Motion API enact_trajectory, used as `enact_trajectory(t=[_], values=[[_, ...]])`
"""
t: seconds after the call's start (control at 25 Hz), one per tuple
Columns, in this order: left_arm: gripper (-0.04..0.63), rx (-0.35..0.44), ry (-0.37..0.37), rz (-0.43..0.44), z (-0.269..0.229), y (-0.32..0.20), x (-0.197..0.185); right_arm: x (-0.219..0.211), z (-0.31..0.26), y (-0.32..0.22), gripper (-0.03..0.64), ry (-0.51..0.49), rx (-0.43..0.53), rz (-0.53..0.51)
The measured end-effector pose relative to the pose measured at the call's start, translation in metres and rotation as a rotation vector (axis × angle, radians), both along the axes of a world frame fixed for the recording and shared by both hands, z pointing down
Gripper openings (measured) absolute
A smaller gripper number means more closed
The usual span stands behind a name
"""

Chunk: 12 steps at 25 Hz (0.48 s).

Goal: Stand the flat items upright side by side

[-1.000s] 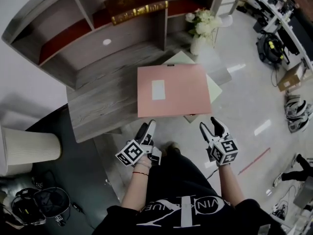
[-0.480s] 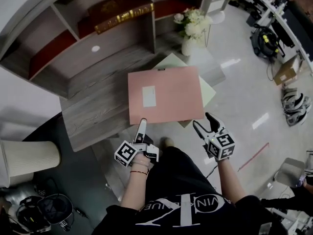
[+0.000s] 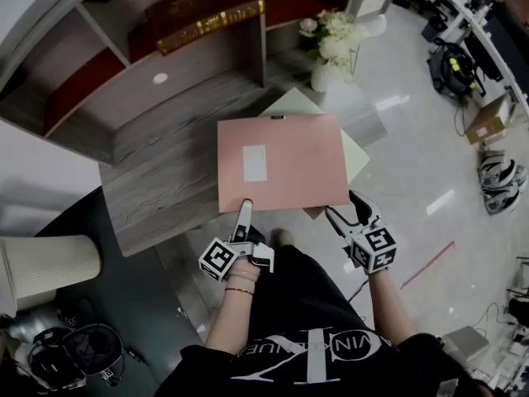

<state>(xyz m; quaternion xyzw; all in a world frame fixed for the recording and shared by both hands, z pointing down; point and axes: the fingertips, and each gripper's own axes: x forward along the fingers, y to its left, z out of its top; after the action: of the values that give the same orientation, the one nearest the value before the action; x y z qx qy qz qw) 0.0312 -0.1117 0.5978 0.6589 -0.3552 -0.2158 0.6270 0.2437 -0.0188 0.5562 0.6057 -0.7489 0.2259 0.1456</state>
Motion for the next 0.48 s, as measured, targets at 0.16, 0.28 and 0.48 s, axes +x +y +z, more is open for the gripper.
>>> enact_trajectory(t=[0.16, 0.28, 0.48], values=[[0.399, 0.005, 0.025, -0.016, -0.002, -0.009, 0.006, 0.001, 0.000, -0.002, 0.304, 0.006, -0.002, -0.012], [0.398, 0.001, 0.043, -0.032, -0.003, -0.015, 0.009, 0.001, 0.000, -0.002, 0.304, 0.017, -0.006, -0.024], [0.393, -0.009, 0.034, -0.077, -0.002, -0.023, 0.007, 0.001, 0.001, -0.004, 0.310, 0.017, -0.020, -0.044]])
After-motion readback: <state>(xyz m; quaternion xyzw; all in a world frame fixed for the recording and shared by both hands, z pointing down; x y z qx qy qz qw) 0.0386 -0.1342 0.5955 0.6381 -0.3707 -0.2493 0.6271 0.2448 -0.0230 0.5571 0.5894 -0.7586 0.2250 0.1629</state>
